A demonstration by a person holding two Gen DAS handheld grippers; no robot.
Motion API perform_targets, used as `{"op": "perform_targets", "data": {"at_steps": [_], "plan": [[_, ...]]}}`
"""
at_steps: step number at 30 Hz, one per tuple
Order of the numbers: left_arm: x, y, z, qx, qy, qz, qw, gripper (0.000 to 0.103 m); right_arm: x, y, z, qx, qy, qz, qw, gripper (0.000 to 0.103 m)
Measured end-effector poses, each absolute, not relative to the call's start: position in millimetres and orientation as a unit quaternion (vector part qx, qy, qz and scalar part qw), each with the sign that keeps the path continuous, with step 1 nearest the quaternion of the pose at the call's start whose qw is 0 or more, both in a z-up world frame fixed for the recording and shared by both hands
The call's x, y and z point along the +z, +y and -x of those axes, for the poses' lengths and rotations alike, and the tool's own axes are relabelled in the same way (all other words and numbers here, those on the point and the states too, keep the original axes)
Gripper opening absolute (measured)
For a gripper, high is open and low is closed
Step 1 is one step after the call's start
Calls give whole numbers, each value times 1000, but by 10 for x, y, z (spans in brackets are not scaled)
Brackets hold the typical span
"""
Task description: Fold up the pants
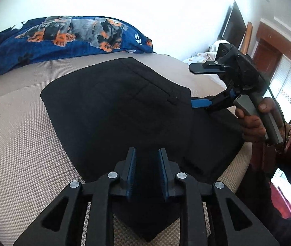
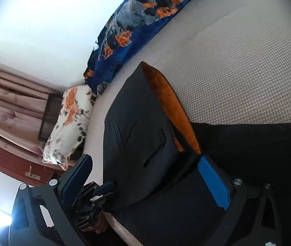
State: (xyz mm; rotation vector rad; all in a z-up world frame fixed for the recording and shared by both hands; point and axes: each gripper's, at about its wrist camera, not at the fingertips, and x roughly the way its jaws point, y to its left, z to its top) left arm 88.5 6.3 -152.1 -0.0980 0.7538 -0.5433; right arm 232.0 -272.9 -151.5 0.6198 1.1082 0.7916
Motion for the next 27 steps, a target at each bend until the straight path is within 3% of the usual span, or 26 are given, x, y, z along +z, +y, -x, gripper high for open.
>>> {"op": "perform_targets", "data": {"at_steps": [3,8,16,18,19,27], "plan": [[-1540,98,-873,-265,363,59,892,26,-1457,-2709,-2289,392,483,-308,719,97],[-1567,158,-886,-274,361,83,888,27,-1586,-2713,-2379,362,506,-285,729,71],[-1569,174,-895,-274,355,91,889,29,-1544,-2557,-2489,362,508,-272,733,77],[-1574,184,-892,-274,355,93,889,31,-1533,-2498,-2463,357,509,-252,742,57],[-1576,191,-889,-274,355,96,889,33,-1540,-2493,-2456,344,514,-233,750,28],[-1417,245,-878,-265,351,103,892,38,-1354,-2671,-2254,366,471,-280,752,17]]}}
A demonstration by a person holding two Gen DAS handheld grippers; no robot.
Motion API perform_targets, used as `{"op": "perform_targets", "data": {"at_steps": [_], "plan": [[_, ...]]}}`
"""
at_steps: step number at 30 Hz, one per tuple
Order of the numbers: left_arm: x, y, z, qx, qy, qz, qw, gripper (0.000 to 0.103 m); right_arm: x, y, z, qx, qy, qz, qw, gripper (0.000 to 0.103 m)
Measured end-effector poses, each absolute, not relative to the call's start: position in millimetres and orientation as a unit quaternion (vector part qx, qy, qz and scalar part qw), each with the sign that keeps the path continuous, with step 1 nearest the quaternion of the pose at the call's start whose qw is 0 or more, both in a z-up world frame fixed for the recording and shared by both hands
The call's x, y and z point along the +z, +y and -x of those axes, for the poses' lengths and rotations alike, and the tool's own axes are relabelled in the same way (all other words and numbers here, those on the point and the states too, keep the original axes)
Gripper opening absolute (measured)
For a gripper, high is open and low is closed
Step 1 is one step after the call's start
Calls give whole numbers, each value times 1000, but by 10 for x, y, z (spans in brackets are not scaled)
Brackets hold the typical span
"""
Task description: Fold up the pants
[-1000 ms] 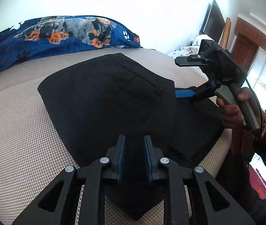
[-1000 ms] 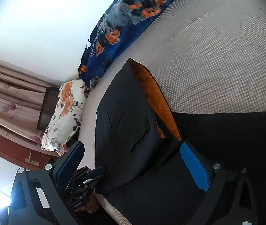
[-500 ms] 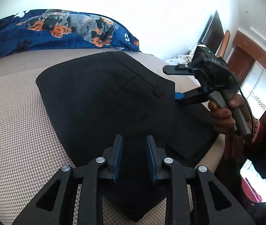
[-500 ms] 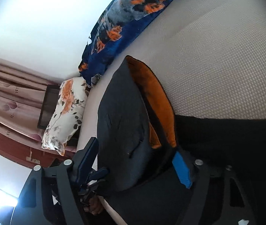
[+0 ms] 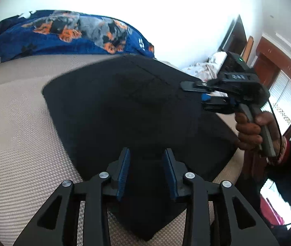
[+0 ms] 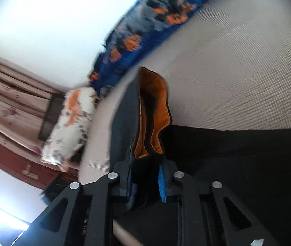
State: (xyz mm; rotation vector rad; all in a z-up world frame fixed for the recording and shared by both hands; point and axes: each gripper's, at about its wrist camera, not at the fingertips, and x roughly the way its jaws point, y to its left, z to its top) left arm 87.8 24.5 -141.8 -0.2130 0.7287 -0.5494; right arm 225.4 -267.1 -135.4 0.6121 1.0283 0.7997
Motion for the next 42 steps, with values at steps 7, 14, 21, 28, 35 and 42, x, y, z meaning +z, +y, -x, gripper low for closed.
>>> {"op": "perform_targets", "data": {"at_steps": [7,14,21,28,35,42], "plan": [[-1036,369,-775,-253,307,114,910,57,-1070,-3061,-1733,357,408,-335,771,16],[-1108,85,-836,-266,332,85,901,62,-1199,-3949,-1215,267,379,-385,798,16],[-1251,-259,-868,-279,365,43,887,62,-1485,-4229,-1110,242,389,-415,786,16],[-1210,-349,-845,-281,361,26,889,71,-1540,-4301,-1016,250,383,-441,772,16],[-1347,-431,-919,-273,380,11,884,74,-1711,-4442,-961,227,390,-448,772,15],[-1431,-407,-953,-267,391,12,881,76,-1809,-4581,-1022,265,383,-499,730,35]]}}
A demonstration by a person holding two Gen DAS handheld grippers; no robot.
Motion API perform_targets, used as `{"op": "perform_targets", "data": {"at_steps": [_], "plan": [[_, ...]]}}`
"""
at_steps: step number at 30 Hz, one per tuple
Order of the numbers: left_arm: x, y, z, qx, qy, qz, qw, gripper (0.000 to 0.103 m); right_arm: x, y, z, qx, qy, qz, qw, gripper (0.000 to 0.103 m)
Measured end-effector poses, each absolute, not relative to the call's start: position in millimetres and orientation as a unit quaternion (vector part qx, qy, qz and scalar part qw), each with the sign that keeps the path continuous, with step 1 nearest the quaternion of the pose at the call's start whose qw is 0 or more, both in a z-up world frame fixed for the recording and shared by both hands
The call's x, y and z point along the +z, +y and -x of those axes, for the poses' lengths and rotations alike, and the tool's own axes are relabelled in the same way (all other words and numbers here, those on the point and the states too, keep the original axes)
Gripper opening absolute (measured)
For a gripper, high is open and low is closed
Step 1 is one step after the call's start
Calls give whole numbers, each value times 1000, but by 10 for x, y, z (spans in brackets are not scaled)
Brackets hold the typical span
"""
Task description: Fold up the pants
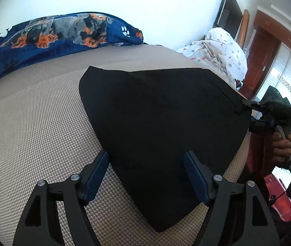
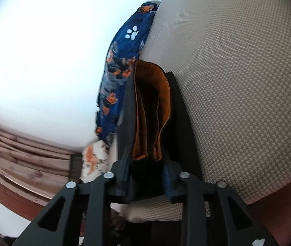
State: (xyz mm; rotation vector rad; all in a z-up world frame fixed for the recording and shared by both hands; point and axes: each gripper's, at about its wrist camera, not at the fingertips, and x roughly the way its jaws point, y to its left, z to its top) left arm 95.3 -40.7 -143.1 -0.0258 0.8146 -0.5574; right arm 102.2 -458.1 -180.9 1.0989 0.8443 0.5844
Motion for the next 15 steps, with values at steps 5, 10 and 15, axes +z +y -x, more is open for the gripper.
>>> {"op": "perform_targets", "data": {"at_steps": [5,10,15], "plan": [[-1465,-390,-974,-266,397,20,878,76,-1677,-4605,-1202,286,386,-478,736,50],[-1474,-393,-976,-265,398,19,878,77,-1667,-4572,-1497,296,405,-468,728,55],[-1470,-395,-995,-263,399,16,878,78,-1649,-4474,-1578,288,421,-428,746,14]]}}
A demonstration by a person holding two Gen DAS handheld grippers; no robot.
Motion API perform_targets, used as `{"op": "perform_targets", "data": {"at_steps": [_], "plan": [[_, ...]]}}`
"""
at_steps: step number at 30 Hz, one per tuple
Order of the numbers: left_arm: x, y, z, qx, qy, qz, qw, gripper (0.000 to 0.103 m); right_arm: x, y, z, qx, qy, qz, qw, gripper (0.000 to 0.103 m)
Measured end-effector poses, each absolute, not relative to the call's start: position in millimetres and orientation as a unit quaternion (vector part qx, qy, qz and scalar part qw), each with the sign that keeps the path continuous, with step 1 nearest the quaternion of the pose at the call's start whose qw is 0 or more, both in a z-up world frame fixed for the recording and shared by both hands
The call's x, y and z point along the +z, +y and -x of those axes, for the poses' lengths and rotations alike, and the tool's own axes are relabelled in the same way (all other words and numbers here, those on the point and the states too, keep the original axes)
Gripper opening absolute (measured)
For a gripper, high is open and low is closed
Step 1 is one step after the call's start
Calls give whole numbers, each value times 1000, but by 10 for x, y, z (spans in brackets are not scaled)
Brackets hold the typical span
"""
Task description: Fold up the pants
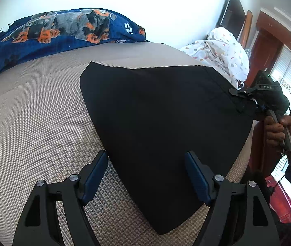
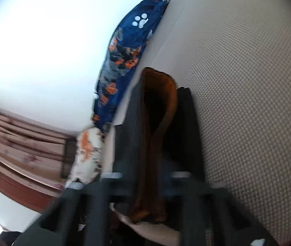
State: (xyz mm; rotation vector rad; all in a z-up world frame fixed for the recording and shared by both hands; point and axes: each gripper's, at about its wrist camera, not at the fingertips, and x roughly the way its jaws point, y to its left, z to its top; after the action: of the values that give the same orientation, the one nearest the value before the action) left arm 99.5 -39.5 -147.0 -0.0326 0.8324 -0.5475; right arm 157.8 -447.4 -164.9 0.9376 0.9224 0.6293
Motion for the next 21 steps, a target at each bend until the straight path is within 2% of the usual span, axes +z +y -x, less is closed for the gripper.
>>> {"op": "perform_targets", "data": {"at_steps": [5,9,13,18,20,21], "plan": [[-1483,-419,-1002,-264,399,12,878,79,-1646,-4512,-1397,279,395,-441,756,13],[-1517,-429,-1027,-265,404,18,876,79,-1892,-4582,-1394,258,413,-456,745,12],[-1525,-419,-1019,-262,402,21,877,80,-1806,-4548,-1426,263,411,-436,756,13],[-1526,-411,-1009,-260,402,23,878,80,-1750,-4546,-1463,252,419,-422,764,21],[-1504,-404,-997,-257,400,20,880,80,-1710,-4557,-1452,242,416,-416,771,31],[-1487,-395,-997,-255,398,19,881,80,-1684,-4564,-1446,236,416,-409,778,33]]}}
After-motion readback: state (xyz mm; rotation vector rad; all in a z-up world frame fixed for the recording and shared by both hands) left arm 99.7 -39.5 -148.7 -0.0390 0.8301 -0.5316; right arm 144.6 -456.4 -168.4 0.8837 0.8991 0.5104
